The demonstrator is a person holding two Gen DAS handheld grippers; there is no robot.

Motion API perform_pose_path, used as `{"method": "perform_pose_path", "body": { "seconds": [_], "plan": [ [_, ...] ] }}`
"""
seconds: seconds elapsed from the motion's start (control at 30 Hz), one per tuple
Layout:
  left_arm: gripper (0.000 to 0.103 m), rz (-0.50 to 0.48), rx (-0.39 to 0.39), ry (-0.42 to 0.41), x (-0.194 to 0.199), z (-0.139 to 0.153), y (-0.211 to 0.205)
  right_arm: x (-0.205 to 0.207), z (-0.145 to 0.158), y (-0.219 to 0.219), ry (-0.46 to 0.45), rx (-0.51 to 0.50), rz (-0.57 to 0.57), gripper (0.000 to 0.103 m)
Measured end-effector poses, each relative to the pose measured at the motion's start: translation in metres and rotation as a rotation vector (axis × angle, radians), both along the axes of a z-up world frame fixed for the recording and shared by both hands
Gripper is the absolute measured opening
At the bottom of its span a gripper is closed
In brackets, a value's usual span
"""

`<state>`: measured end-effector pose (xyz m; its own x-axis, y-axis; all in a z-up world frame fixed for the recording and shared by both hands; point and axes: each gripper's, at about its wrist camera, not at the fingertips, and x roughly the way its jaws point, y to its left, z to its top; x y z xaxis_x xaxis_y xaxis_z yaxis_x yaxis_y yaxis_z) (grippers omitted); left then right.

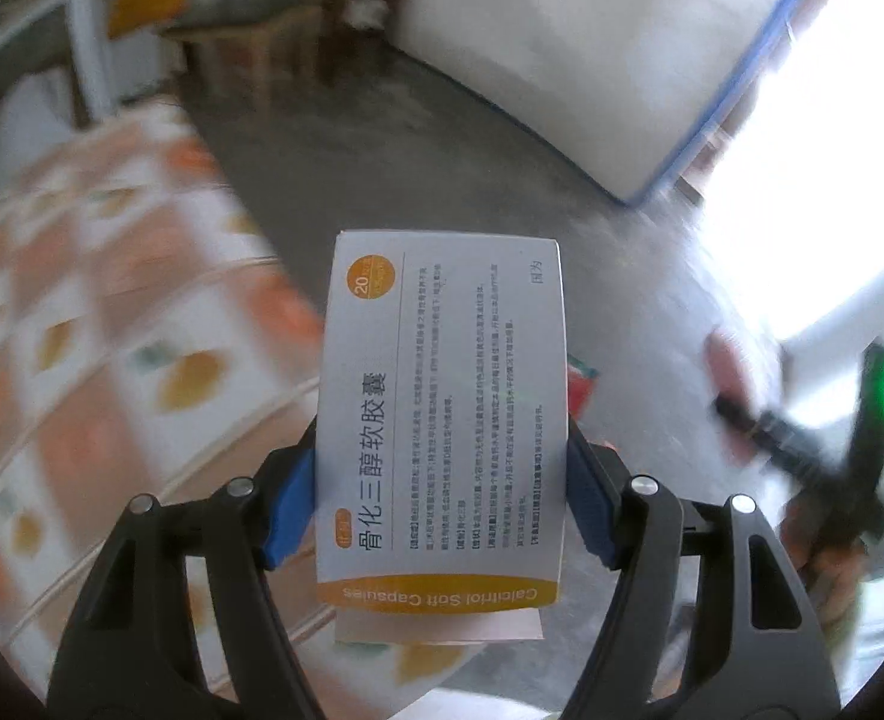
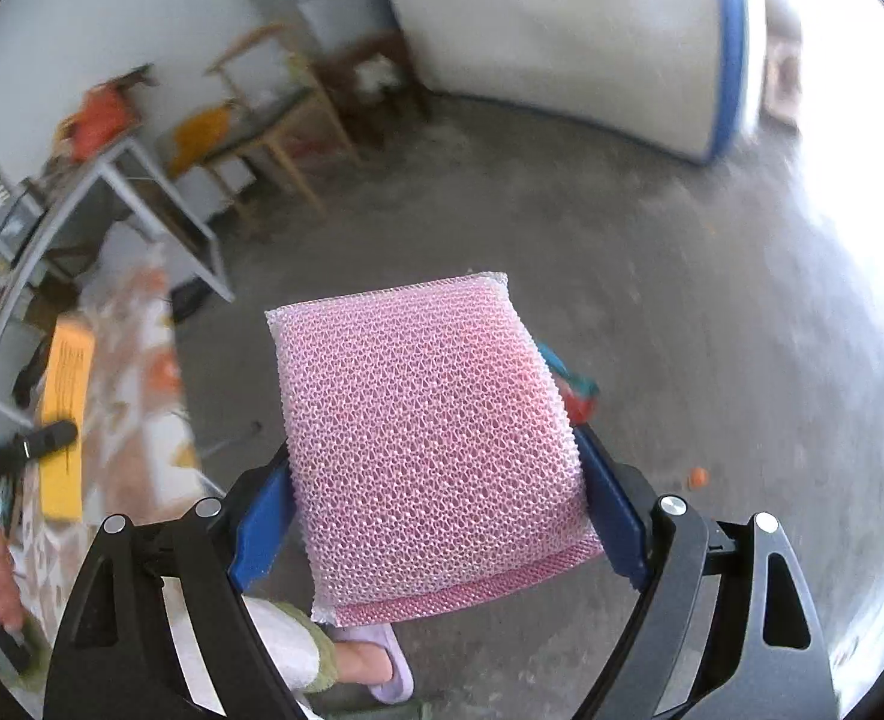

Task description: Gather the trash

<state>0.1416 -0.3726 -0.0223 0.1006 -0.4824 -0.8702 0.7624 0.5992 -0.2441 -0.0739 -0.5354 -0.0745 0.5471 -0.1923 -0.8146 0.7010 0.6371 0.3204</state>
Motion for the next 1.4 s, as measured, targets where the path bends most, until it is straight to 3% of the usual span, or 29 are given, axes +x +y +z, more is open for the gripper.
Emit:
{"method": "perform_pose_path", "body": {
  "seconds": [0.17,0.3,0.37,0.47,0.63,0.7,0.97,1.1,1.27,1.4],
  "plan": [
    [0.068,-0.075,0.127,0.127,0.004,-0.054,-0.085,0.007,-0.067,-0.011,0.088,0.091,-0.014,0.083],
    [0.068,-0.082,0.189,0.153,0.008,-0.090,-0.129,0.030,-0.105,-0.023,0.135,0.108,-0.007,0.083],
    [0.069,-0.075,0.189,0.158,0.011,-0.103,-0.149,0.046,-0.119,-0.031,0.134,0.103,0.001,0.084],
    [0.086,-0.065,0.170,0.153,0.014,-0.119,-0.170,0.073,-0.149,-0.041,0.130,0.067,0.035,0.091],
    [0.086,-0.031,0.179,0.184,0.020,-0.141,-0.177,0.100,-0.222,-0.047,0.255,0.074,0.068,0.091],
    [0.086,-0.017,0.154,0.215,0.023,-0.138,-0.169,0.096,-0.229,-0.048,0.249,0.089,0.057,0.091],
    [0.086,0.011,0.018,0.164,0.022,-0.080,-0.124,0.073,-0.207,-0.051,0.176,0.046,0.002,0.091],
    [0.086,-0.002,-0.053,0.105,0.010,-0.040,-0.091,0.052,-0.172,-0.055,0.080,0.021,-0.036,0.091],
    [0.086,-0.015,-0.114,-0.007,-0.016,0.009,-0.029,0.032,-0.099,-0.028,-0.042,-0.076,0.012,0.091],
    [0.089,0.027,-0.096,-0.150,-0.039,0.038,0.038,0.018,-0.033,0.020,-0.134,-0.184,0.113,0.095]
  ]
}}
